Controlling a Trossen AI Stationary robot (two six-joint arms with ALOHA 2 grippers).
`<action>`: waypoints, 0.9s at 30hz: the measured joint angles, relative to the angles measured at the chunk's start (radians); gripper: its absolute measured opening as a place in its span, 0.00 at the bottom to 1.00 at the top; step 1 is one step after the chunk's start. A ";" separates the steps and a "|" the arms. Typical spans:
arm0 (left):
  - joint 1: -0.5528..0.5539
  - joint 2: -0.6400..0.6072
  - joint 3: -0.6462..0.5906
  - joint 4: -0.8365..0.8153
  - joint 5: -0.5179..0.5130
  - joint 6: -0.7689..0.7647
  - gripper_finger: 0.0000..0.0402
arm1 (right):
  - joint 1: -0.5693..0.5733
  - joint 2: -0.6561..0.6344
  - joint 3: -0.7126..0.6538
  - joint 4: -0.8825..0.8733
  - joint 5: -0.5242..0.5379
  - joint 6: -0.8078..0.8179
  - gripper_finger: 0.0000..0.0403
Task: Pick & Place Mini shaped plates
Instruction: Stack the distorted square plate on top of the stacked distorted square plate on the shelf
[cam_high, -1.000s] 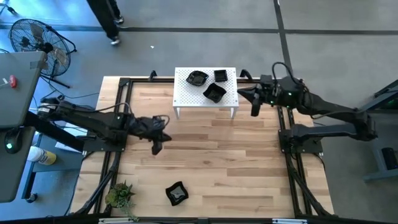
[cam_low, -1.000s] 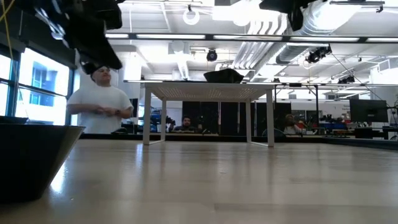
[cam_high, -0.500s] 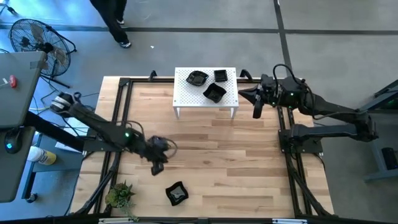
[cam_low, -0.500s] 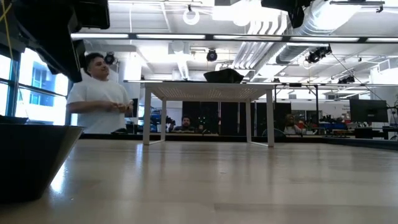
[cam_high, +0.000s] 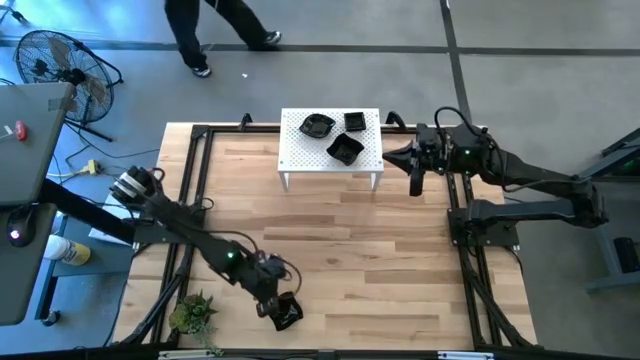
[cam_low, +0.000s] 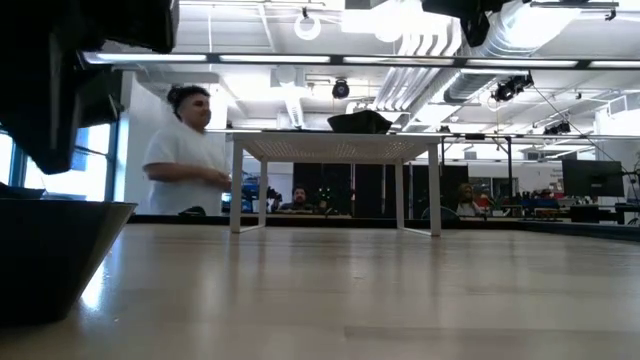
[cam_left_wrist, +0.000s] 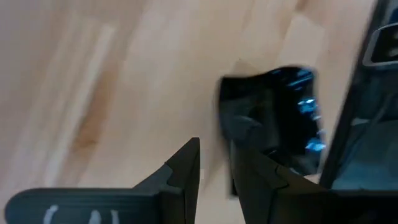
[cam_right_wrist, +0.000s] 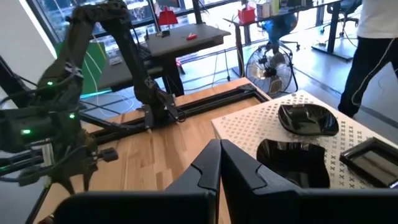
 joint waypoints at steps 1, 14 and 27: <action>-0.003 0.015 0.013 0.015 0.000 -0.001 0.22 | 0.000 0.000 0.000 -0.004 0.000 0.000 0.01; -0.006 0.107 0.058 0.027 0.038 -0.065 0.22 | 0.000 0.000 0.000 -0.027 -0.008 -0.026 0.01; -0.003 0.136 0.057 0.021 0.095 -0.076 0.03 | -0.001 0.000 0.000 -0.033 -0.008 -0.038 0.01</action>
